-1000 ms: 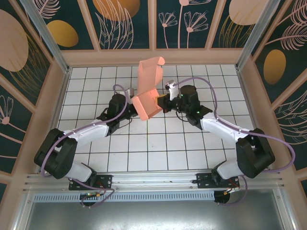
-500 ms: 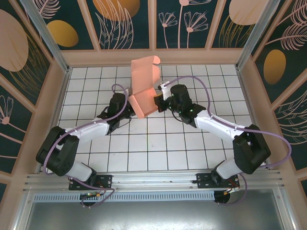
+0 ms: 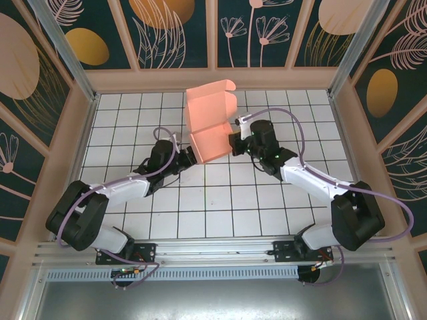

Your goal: Fold the paper box

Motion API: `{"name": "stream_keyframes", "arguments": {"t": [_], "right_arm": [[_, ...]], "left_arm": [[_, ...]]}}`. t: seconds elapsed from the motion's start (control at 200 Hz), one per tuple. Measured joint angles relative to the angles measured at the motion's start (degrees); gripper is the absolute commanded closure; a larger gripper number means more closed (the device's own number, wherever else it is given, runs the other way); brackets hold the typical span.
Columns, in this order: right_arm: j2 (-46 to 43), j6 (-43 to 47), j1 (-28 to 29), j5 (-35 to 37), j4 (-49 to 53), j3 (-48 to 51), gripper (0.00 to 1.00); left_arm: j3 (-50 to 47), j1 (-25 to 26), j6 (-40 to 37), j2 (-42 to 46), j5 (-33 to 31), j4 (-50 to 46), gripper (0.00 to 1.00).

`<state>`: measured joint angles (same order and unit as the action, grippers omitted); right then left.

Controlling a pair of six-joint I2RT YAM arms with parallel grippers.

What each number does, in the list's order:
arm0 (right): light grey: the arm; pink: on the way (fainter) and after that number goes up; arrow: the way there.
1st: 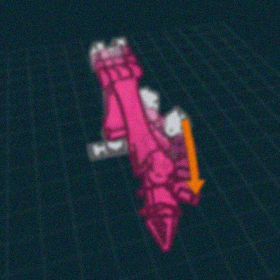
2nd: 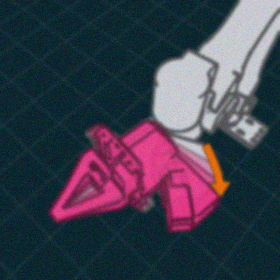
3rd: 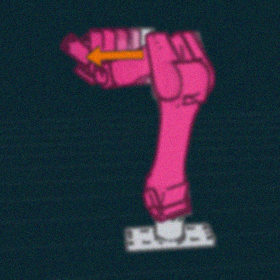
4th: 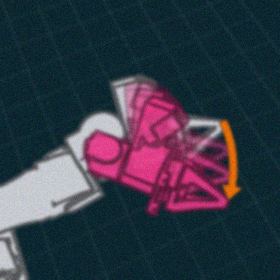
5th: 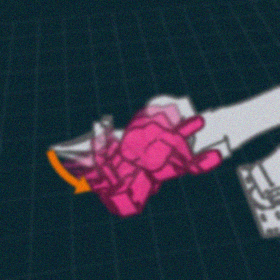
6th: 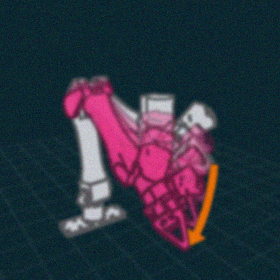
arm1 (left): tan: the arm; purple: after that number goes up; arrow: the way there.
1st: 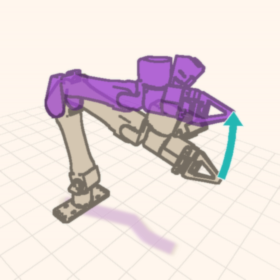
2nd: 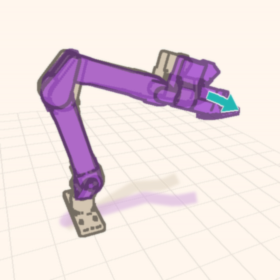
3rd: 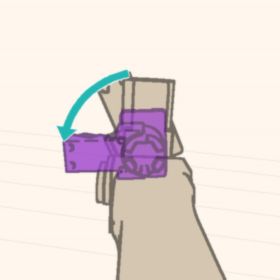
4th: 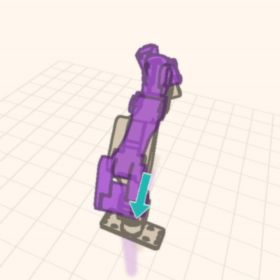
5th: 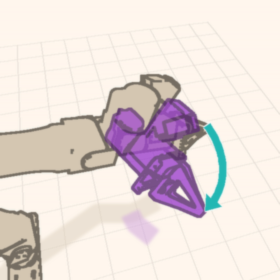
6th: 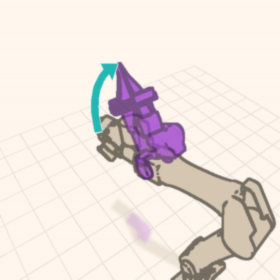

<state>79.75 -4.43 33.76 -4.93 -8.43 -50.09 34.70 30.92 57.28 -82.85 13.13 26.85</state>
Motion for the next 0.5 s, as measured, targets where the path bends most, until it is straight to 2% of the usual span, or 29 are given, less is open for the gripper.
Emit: {"name": "stream_keyframes", "arguments": {"t": [0.24, 0.5], "right_arm": [[0.2, -1.0, -0.3, 4.1, 3.4, 4.0, 1.0], [5.0, -5.0, -0.1, 11.0, 6.1, 6.6, 1.0]], "left_arm": [[-5.4, -3.9, 0.2, 5.5, -4.7, -2.2, 0.33], [-4.3, -4.4, -2.9, 9.2, -9.6, -7.5, 0.31]]}}
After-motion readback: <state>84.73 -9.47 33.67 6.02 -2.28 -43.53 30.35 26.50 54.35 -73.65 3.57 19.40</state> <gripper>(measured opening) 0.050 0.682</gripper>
